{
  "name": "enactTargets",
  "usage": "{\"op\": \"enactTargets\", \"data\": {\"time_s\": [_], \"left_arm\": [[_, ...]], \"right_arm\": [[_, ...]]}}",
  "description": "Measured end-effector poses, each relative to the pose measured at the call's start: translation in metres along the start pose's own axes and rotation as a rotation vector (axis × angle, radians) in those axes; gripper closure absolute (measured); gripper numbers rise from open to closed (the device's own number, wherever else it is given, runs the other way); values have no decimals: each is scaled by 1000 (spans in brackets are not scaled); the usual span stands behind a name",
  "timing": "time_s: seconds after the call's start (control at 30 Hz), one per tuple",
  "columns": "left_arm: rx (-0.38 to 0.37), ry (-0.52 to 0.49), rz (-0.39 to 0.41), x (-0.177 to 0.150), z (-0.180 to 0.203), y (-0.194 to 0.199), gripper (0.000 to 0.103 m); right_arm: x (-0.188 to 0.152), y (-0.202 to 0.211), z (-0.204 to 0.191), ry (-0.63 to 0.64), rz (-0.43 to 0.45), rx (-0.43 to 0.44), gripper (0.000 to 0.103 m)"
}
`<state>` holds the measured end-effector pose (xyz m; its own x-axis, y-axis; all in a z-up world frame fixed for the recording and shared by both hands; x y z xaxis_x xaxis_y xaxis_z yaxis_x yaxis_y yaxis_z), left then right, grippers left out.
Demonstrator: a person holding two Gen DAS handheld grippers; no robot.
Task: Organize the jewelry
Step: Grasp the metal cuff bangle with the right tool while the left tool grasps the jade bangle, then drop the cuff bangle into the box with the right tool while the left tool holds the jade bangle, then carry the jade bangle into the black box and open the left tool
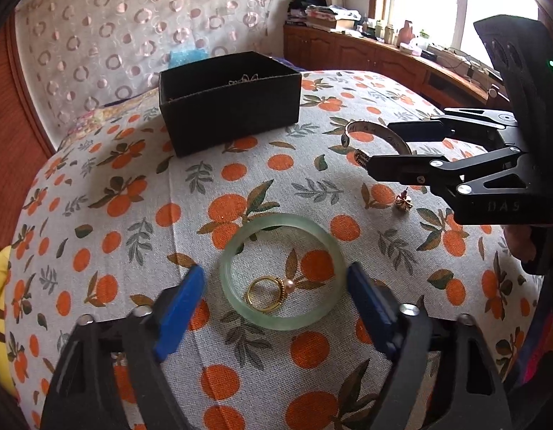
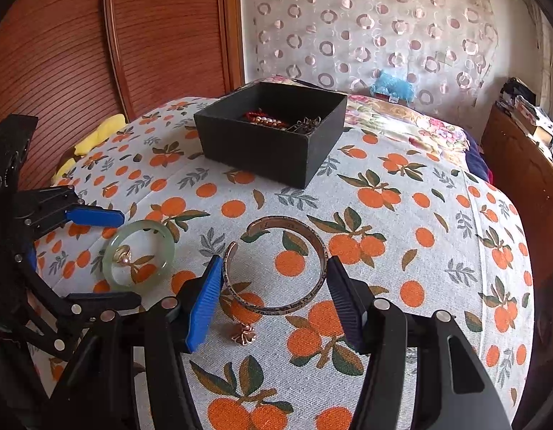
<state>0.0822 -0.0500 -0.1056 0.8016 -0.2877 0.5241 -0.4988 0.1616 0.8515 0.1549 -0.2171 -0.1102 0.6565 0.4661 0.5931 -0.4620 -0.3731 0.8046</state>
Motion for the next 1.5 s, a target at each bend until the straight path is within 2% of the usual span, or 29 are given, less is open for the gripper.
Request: {"op": "enactTargets", "data": {"time_s": [0.23,0.47,1.0,1.23,1.5], "left_arm": [[0,61,75,0,-11,17,35],[19,119,159,6,-31,39,36],[69,160,220,20,-74,56,36],[81,162,247,43,-86,58,36],[122,180,257,74,-96,48,36]], "right_arm": [[4,1,-5,4,3,-5,42],[27,6,-12,20,39,-6,42],[118,-29,-4,-24,70,-15,42],[136,-51,3,-31,37,-28,42],[136,-58,7,-37,44,-13,38]]}}
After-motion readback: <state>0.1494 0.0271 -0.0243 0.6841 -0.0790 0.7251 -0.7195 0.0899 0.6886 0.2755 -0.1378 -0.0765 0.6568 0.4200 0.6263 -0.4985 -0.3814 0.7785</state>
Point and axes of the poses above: each gripper's, at about its wrist camera, not at the fingertips, and y roughly against the way its jaws point, z to its right, x to its top, the point moved 1 cm from there along -y, roughly the way its jaws point, and after that the axes turned 7 degrees about -z, right-handed, at the moved point
